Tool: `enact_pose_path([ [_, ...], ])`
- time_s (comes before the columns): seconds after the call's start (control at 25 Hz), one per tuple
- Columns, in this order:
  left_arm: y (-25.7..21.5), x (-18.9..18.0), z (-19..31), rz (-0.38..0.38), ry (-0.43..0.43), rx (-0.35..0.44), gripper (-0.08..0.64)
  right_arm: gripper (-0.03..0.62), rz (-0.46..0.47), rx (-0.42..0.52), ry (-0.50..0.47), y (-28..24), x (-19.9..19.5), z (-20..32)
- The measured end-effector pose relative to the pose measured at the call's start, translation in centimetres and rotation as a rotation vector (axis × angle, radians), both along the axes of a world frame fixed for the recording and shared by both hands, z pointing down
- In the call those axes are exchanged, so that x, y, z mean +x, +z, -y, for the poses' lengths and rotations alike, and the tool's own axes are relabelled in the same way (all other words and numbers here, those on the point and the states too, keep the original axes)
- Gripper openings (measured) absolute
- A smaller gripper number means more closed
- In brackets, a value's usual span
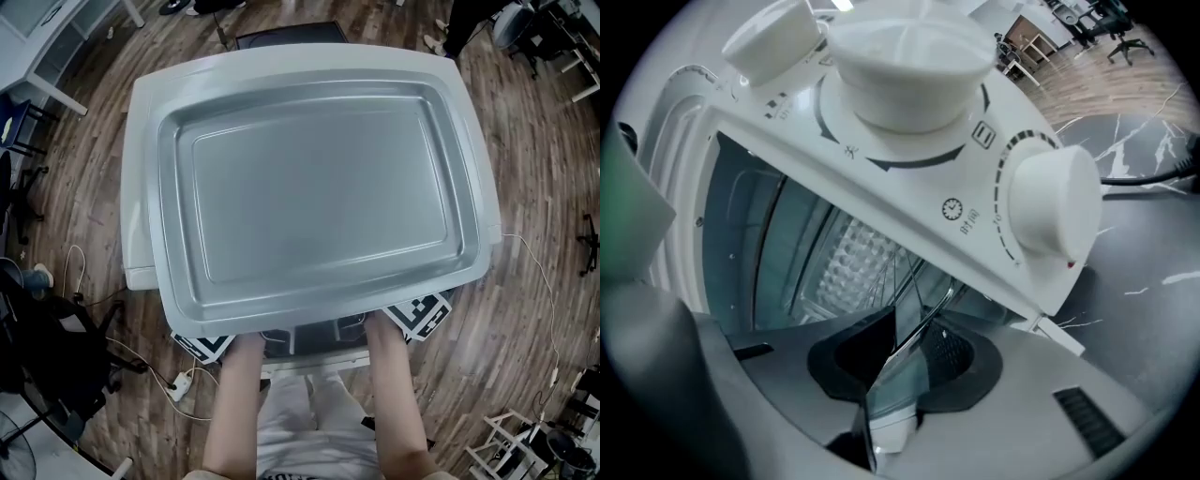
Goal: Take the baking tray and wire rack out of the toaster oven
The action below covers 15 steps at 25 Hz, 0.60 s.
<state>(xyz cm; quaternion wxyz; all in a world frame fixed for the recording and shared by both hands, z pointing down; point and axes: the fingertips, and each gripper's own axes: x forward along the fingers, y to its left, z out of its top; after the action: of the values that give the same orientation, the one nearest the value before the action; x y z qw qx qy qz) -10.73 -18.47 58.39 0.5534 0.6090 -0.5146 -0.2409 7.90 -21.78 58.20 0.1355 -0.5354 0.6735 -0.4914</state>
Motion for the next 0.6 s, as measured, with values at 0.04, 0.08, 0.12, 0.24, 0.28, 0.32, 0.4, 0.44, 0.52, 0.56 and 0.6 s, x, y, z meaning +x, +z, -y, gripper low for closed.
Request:
enact_pose_path([
  [0.04, 0.0, 0.0, -0.1, -0.004, -0.001, -0.001, 0.035, 0.074, 0.004, 0.0, -0.003, 0.0, 0.1, -0.4],
  [0.08, 0.0, 0.0, -0.3, -0.009, -0.001, -0.002, 0.034, 0.074, 0.008, 0.001, -0.005, 0.0, 0.1, -0.7],
  [0.12, 0.1, 0.1, -0.6, -0.013, -0.001, -0.003, 0.032, 0.075, 0.012, 0.004, -0.005, 0.0, 0.2, -1.1],
  [0.24, 0.2, 0.2, -1.4, -0.022, 0.003, -0.006, 0.031, 0.1, 0.023, 0.008, 0.004, 0.2, 0.6, -1.7],
  [0.28, 0.2, 0.2, -1.6, -0.023, 0.004, -0.008, 0.029, 0.101, 0.031, 0.012, 0.006, 0.2, 0.7, -1.8],
  [0.32, 0.2, 0.3, -1.7, -0.024, 0.005, -0.008, 0.029, 0.097, 0.038, 0.016, 0.006, 0.1, 0.7, -1.9],
  [0.4, 0.2, 0.4, -2.0, -0.025, 0.006, -0.01, 0.029, 0.074, 0.055, 0.017, 0.003, -0.1, 0.8, -2.0],
  [0.44, 0.1, 0.4, -2.2, -0.024, 0.006, -0.011, 0.029, 0.071, 0.062, 0.016, 0.001, -0.1, 0.8, -2.2],
  [0.52, 0.2, 0.5, -2.5, -0.027, 0.006, -0.013, 0.029, 0.066, 0.066, 0.023, -0.014, -0.3, 0.7, -2.5],
  [0.56, 0.2, 0.5, -2.7, -0.033, 0.005, -0.014, 0.029, 0.066, 0.064, 0.027, -0.023, -0.4, 0.6, -2.6],
  [0.6, 0.2, 0.5, -3.0, -0.04, 0.003, -0.016, 0.029, 0.064, 0.066, 0.023, -0.024, -0.4, 0.6, -2.8],
])
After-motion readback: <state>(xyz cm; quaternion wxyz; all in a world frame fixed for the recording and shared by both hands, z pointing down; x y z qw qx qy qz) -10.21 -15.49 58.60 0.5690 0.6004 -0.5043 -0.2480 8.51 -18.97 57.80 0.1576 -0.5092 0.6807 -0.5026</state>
